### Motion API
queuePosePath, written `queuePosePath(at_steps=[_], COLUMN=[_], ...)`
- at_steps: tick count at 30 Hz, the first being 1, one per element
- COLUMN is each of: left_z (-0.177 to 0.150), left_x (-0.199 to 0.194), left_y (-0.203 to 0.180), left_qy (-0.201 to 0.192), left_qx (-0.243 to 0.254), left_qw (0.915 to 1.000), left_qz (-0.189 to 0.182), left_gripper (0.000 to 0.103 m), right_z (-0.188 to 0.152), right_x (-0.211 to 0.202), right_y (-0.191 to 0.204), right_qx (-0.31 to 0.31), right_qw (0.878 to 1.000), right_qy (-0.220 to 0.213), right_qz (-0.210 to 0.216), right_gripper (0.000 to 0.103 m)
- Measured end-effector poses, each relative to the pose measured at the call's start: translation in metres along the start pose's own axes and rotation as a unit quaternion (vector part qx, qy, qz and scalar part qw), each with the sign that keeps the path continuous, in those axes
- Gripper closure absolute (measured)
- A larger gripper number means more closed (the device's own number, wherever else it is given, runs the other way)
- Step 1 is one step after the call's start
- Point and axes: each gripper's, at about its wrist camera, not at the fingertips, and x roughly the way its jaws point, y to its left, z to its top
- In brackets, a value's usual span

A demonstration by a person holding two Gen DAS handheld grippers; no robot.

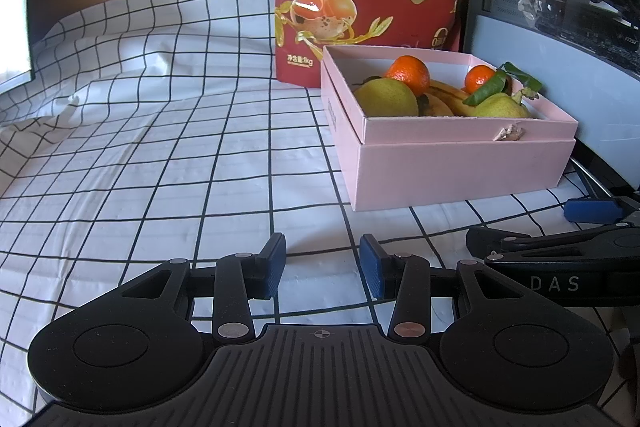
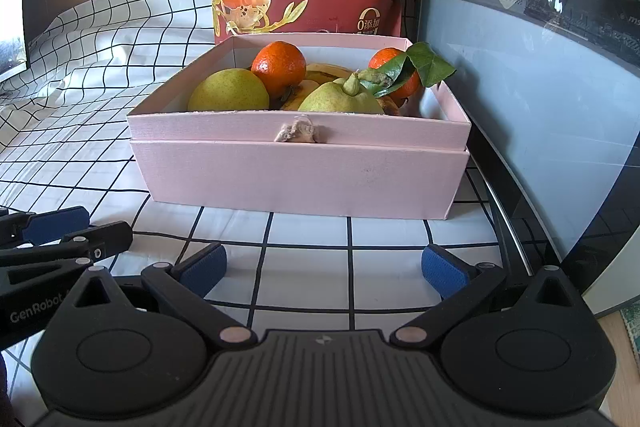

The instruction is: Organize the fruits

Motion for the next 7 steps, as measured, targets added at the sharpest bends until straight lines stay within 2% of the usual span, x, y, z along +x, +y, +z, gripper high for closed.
queuePosePath(at_steps=[7], left_z=[0.0], left_x=[0.0001], left_y=[-0.0011], left_qy=[0.0], left_qx=[0.0], left_qw=[1.0], left_qz=[0.002], left_gripper=[0.057], right_z=[0.0], right_x=[0.0001], right_y=[-0.0003], right_qx=[0.0], right_qw=[1.0], right_qy=[0.0], right_qz=[0.0], right_gripper=[0.0])
